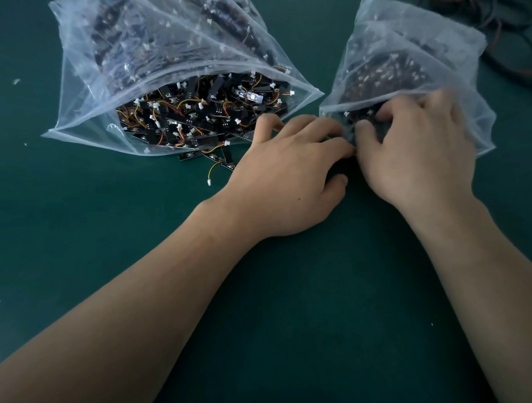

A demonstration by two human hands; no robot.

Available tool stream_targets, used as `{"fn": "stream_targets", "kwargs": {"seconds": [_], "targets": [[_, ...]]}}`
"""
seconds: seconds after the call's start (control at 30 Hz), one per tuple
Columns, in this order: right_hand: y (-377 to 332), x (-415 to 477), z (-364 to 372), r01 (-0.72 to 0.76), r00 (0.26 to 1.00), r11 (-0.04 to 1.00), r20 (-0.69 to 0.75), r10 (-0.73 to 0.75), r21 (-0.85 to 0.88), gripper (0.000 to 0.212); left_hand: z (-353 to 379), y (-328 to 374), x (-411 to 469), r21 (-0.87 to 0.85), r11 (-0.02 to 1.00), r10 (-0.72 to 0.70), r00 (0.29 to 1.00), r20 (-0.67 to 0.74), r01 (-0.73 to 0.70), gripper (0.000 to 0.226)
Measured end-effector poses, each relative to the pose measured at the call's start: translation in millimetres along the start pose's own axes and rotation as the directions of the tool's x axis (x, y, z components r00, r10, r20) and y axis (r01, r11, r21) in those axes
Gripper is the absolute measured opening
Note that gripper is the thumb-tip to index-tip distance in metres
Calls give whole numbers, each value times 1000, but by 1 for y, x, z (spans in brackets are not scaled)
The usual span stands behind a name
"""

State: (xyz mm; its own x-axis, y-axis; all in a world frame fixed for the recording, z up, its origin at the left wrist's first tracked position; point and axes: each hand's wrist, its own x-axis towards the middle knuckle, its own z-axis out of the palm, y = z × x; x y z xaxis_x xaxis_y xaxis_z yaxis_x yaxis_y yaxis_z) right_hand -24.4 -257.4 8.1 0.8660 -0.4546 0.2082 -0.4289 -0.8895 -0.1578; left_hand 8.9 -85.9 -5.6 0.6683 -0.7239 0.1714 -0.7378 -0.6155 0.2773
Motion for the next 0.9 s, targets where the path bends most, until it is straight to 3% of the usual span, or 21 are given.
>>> {"fn": "stream_targets", "kwargs": {"seconds": [0.13, 0.33, 0.47, 0.73, 0.9], "targets": [[-3, 9, 5, 52, 999, 999, -16, -52, -4, 55, -1, 0, 0, -6, 1000, 6, 1000, -2, -6, 34], [-3, 7, 11, 189, 978, 947, -135, -158, 259, 26, 1, 0, 0, 11, 1000, 1, 1000, -8, -1, 34], [-5, 9, 11, 259, 963, 907, -13, -270, 334, 27, 1, -1, 0, -7, 1000, -7, 1000, -9, 7, 30], [4, 34, 11, 114, 987, 985, 98, -127, 127, 40, -1, 0, -1, -16, 1000, -2, 1000, 18, 2, 42], [2, 5, 13, 269, 962, 929, -106, -250, 252, 33, -1, 6, -2, 57, 998, -10, 997, -74, 14, 37]]}}
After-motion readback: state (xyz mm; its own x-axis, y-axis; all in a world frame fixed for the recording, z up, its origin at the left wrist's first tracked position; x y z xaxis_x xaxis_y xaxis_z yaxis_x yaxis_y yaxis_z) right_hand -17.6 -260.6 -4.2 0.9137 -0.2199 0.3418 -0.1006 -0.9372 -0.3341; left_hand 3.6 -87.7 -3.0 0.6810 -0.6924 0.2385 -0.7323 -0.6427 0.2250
